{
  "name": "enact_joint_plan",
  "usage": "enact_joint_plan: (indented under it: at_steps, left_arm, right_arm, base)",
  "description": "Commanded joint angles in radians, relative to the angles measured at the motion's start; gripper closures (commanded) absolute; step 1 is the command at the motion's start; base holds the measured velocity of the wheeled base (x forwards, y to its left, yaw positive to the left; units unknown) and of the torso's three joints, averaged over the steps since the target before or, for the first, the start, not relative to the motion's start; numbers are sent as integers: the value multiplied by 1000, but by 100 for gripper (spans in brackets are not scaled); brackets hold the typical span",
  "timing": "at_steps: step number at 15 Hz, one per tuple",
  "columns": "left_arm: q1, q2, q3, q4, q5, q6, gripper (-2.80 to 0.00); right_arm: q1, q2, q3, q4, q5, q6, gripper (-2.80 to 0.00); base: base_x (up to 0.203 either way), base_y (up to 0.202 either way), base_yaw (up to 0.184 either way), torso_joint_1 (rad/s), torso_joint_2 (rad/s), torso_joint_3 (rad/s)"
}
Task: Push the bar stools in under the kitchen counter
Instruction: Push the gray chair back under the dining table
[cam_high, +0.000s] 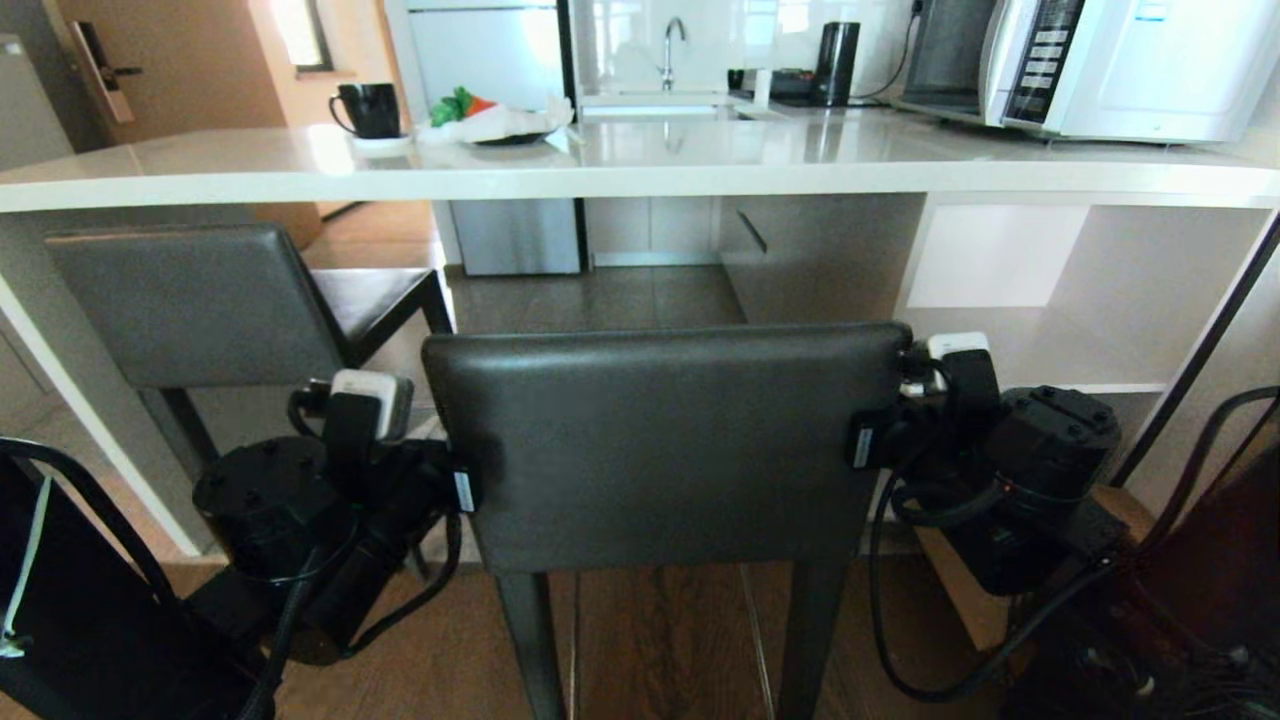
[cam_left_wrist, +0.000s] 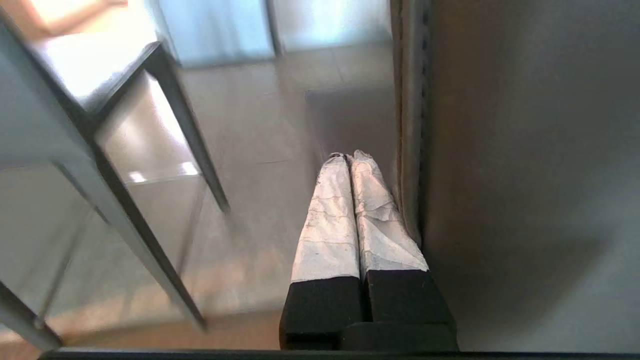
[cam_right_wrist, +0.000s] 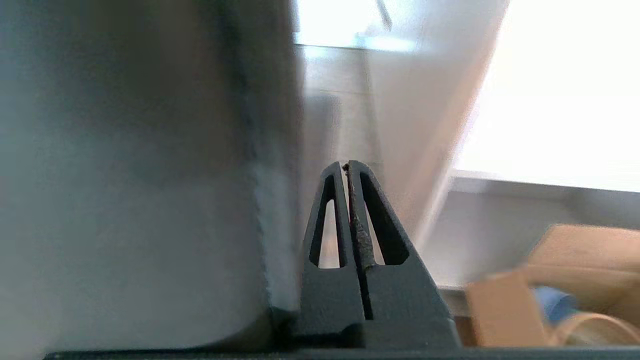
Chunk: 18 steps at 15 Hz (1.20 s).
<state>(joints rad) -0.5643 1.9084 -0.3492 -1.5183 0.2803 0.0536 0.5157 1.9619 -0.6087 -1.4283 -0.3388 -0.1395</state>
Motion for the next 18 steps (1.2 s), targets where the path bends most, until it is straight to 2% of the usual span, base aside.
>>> enact_joint_plan:
  at_steps: [1, 4, 7, 10, 14, 16, 18]
  left_arm:
    - [-113, -5, 38, -12, 2, -3, 0]
    - [-140, 6, 41, -12, 2, -5, 0]
    - [-125, 20, 29, -12, 4, -5, 0]
    - [-60, 62, -32, -12, 6, -5, 0]
    - [79, 114, -231, -10, -2, 14, 0]
    - [105, 120, -325, 53, -1, 26, 0]
    - [110, 117, -361, 104, 0, 29, 0]
  right_arm:
    - [42, -20, -46, -27, 7, -24, 0]
    - [53, -24, -40, -27, 7, -25, 0]
    - [44, -17, -17, -29, 7, -15, 0]
    - [22, -1, 48, -32, 2, -6, 0]
    - [32, -8, 66, -58, 6, -10, 0]
    - [32, -6, 66, -58, 6, -11, 0]
    - [32, -2, 65, -58, 7, -11, 0]
  base:
    - [0, 0, 0, 0, 0, 0]
    - [0, 0, 0, 11, 5, -8]
    - [0, 0, 0, 0, 0, 0]
    - [0, 0, 0, 0, 0, 0]
    - [0, 0, 0, 0, 0, 0]
    - [0, 0, 0, 0, 0, 0]
    - [0, 0, 0, 0, 0, 0]
